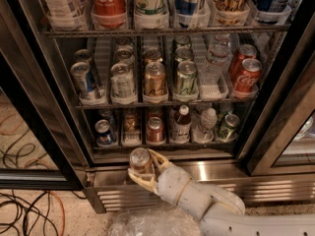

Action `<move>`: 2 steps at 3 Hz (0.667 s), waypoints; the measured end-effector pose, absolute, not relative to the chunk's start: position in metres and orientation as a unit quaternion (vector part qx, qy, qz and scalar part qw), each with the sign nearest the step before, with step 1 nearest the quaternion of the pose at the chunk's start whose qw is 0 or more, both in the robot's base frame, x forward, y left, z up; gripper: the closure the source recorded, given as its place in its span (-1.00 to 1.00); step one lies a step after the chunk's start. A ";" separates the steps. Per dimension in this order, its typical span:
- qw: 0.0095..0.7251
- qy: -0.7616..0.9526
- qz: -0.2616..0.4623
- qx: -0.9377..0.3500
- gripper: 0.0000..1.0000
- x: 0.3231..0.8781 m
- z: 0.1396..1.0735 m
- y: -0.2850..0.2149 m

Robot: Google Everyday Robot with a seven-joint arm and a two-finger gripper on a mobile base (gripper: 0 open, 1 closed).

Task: Pick orange can from bottom shelf of fridge

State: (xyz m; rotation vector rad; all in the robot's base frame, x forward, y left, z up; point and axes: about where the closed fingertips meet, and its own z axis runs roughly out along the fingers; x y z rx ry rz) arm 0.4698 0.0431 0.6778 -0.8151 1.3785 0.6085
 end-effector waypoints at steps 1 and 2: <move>0.657 0.607 0.265 -0.360 1.00 0.454 0.693 0.042; 0.647 0.617 0.268 -0.358 1.00 0.441 0.715 0.039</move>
Offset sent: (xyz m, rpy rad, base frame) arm -0.0444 -0.0127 0.0733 0.0181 0.1115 -0.0093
